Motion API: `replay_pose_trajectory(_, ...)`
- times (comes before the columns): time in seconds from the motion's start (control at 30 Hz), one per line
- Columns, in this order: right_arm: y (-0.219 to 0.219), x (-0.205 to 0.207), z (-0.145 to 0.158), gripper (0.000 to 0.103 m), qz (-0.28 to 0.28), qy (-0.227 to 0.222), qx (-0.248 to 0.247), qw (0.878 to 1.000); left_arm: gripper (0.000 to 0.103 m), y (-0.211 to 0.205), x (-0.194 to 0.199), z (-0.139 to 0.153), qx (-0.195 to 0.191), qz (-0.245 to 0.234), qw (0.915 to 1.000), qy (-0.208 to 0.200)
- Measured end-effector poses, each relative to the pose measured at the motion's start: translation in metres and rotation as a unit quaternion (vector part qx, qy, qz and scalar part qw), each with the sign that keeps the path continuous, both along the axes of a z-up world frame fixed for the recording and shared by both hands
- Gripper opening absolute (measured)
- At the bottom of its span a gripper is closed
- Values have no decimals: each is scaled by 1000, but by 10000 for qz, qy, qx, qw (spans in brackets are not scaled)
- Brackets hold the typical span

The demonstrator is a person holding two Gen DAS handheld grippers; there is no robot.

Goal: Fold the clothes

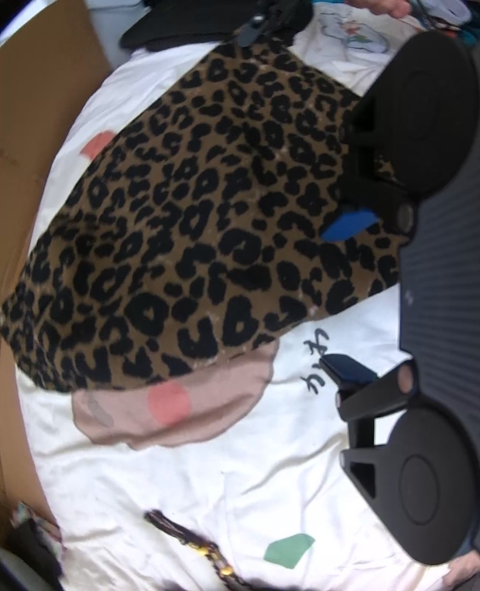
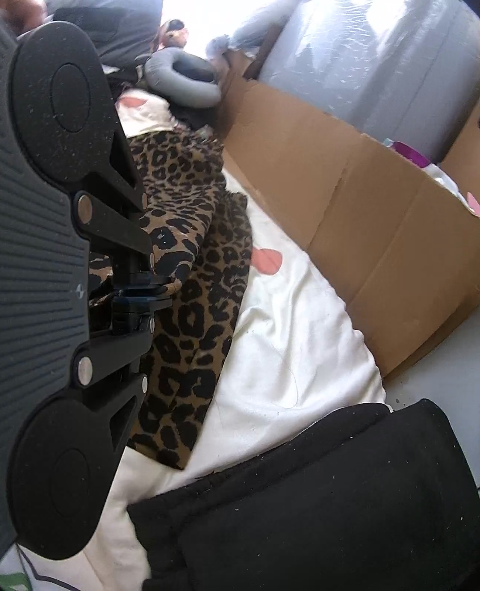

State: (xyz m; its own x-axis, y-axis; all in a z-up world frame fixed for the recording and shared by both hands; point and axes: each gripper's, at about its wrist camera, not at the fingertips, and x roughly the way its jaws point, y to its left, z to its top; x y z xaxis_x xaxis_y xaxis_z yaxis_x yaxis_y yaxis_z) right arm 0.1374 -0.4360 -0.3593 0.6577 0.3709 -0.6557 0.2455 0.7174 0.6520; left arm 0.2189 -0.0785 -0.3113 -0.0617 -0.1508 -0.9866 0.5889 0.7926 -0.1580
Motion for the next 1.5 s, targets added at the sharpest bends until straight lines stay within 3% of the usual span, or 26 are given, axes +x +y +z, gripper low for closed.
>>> replay_pose_trajectory(0.27, -11, -4, 1, 1, -56, -35, -256, 9996, 70, 9, 4, -6, -120, 228, 9994, 242)
replay_pose_trajectory(1.07, -33, -20, 7, 1, -446, 70, -834, 9955, 70, 5, -12, -23, -80, -433, 9970, 638)
replay_pose_trajectory(1.5, -53, -29, -23, 1, -874, 292, -433, 9948, 70, 10, -35, -42, 210, -1030, 9890, 1038)
